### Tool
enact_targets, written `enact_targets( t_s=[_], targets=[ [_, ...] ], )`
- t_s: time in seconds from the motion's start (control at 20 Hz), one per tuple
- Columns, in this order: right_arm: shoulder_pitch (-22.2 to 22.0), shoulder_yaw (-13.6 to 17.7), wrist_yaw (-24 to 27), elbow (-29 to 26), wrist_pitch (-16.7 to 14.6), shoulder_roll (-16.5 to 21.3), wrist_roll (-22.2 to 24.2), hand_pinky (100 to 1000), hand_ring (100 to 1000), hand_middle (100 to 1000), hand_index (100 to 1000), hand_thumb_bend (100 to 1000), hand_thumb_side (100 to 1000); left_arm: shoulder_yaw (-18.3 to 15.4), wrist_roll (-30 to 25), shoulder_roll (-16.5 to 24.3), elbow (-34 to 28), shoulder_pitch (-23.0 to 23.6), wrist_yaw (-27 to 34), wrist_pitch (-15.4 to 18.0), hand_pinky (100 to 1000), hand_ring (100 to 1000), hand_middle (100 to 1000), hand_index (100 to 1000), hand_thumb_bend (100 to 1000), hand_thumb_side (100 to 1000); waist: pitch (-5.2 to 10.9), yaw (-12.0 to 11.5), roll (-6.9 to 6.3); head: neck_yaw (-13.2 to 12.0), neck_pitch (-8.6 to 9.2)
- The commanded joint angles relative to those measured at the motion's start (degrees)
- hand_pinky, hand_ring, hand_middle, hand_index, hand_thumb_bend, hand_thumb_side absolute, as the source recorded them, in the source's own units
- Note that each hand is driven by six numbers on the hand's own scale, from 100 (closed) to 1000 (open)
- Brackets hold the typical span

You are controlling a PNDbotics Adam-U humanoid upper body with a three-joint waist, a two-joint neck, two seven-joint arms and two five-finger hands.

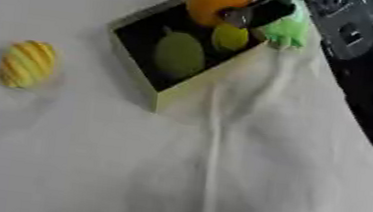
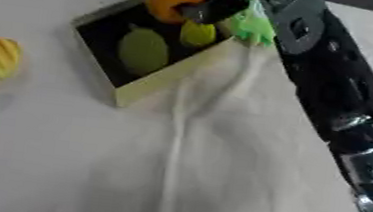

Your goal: Pick up objects on the table and place them in the box.

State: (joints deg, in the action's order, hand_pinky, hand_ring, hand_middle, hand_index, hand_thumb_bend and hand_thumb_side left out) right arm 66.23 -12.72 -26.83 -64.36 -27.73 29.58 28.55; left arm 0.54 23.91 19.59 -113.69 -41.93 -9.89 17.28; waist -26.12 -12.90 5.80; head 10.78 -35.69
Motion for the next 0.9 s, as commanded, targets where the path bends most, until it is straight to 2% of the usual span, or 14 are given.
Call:
enact_targets(
  t_s=[0.05,0.15,0.2,0.25,0.5,0.7,0.9],
  targets=[
    [1.7,0.8,-2.0,1.7,-0.3,-0.2,-2.0,826,777,492,638,100,100,0.1,-0.3,0.5,-0.9,-1.0,0.2,0.2,709,747,746,847,444,432,1.26,-0.1,-0.24,0.3,0.72],
    [1.8,0.7,-3.1,2.7,-0.4,-0.6,-2.9,836,800,530,683,100,100,0.2,-0.4,0.5,-0.9,-1.1,0.2,0.2,709,747,746,848,444,432,1.20,-0.2,-0.20,0.4,0.68],
    [1.9,0.6,-3.7,2.9,-0.7,-0.7,-3.2,849,837,585,732,188,100,0.2,-0.4,0.5,-0.9,-1.1,0.3,0.2,709,747,746,847,444,432,1.18,-0.3,-0.17,0.4,0.68],
    [1.9,0.6,-4.3,3.0,-1.1,-0.8,-3.3,856,855,622,752,256,198,0.2,-0.4,0.5,-0.9,-1.1,0.3,0.2,708,747,745,847,444,433,1.16,-0.3,-0.14,0.4,0.69],
    [1.9,0.5,-7.5,3.3,-3.7,-0.4,-2.9,879,900,721,838,400,294,0.3,-0.6,0.4,-0.9,-1.1,0.4,0.2,708,747,745,845,445,431,1.28,-0.4,0.00,0.4,0.51],
    [2.0,0.9,-8.0,3.1,-4.9,0.0,-1.6,898,930,757,862,456,317,0.4,-0.6,0.4,-0.9,-1.0,0.4,0.2,708,747,745,846,446,431,1.52,-0.2,0.05,0.4,0.38],
    [2.0,1.1,-7.5,2.6,-5.0,0.4,-0.4,903,936,750,862,464,309,0.5,-0.7,0.5,-0.9,-0.8,0.4,0.1,708,748,745,846,445,432,1.75,-0.1,0.09,0.4,0.19]
  ],
)
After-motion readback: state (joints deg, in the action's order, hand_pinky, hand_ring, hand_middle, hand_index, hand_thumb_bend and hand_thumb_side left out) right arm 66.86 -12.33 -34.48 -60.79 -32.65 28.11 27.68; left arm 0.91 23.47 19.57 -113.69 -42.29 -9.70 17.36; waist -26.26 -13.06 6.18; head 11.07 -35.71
